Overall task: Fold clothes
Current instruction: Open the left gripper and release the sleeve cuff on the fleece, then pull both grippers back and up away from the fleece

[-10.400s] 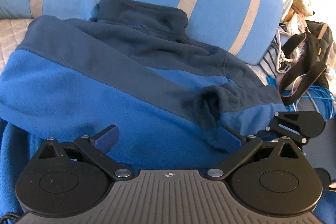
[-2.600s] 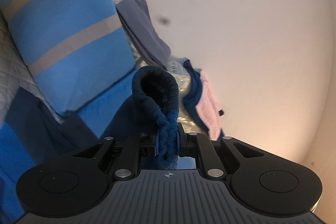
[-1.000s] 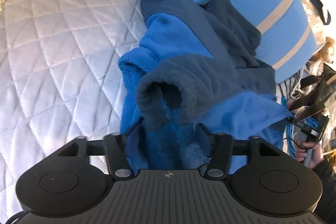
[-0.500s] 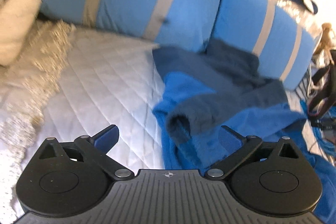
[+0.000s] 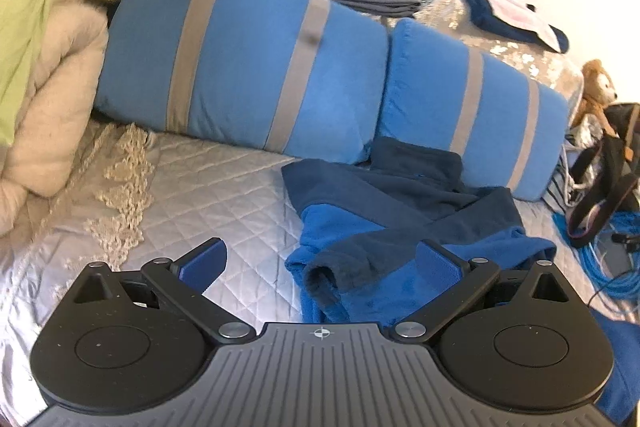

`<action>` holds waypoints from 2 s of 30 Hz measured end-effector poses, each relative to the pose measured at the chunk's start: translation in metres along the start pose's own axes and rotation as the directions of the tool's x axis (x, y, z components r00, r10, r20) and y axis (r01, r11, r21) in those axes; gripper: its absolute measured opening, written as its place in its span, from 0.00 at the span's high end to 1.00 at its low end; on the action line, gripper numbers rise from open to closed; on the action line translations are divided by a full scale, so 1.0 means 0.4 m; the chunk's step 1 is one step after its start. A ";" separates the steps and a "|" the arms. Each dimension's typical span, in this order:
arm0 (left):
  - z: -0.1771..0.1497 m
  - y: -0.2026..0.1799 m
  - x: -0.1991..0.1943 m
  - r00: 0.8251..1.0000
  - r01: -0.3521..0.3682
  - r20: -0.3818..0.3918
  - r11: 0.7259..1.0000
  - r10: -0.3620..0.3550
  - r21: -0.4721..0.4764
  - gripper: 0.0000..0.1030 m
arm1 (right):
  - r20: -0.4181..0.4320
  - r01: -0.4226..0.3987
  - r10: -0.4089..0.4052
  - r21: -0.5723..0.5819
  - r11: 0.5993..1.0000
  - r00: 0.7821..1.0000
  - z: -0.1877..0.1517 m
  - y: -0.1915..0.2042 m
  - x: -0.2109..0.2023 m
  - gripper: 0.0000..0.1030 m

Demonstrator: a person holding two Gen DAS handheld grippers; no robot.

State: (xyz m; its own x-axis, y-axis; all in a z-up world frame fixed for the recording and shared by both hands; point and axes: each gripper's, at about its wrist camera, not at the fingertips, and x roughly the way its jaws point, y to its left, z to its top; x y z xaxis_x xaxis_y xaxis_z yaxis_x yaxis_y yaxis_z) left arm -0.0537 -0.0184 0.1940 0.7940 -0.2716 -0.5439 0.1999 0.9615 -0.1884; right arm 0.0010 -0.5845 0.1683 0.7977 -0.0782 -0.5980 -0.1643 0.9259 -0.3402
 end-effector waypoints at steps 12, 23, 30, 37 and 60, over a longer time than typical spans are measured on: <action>0.064 -0.047 -0.127 0.996 0.076 0.051 0.997 -0.077 0.012 0.00 | 0.085 -0.090 0.084 0.072 0.993 0.993 0.045 -0.040 -0.172 0.00; 0.223 -0.095 -0.463 0.954 0.117 0.260 0.985 -0.148 0.129 0.00 | 0.310 -0.139 0.066 0.218 0.966 0.948 0.195 -0.383 -0.509 0.00; 0.212 -0.172 -0.631 0.935 0.103 0.309 0.967 -0.174 0.231 0.00 | 0.379 -0.123 0.013 0.267 0.956 0.925 0.154 -0.512 -0.684 0.00; 0.052 -0.184 -0.599 0.960 -0.002 0.267 0.951 -0.084 0.309 0.00 | 0.372 -0.130 0.043 0.212 0.969 0.927 -0.015 -0.459 -0.688 0.00; -0.418 -0.160 -0.309 0.996 -0.064 0.082 0.906 0.032 0.418 0.00 | 0.235 -0.271 0.238 0.119 0.955 0.943 -0.451 -0.169 -0.407 0.00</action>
State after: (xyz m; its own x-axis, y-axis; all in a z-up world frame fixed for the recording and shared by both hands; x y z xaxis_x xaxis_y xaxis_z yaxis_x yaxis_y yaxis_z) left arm -0.2608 -0.0532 0.1365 0.8444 -0.2362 -0.4809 0.3704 0.9058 0.2055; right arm -0.2226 -0.7011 0.1579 0.8489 0.2334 -0.4743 -0.3038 0.9497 -0.0765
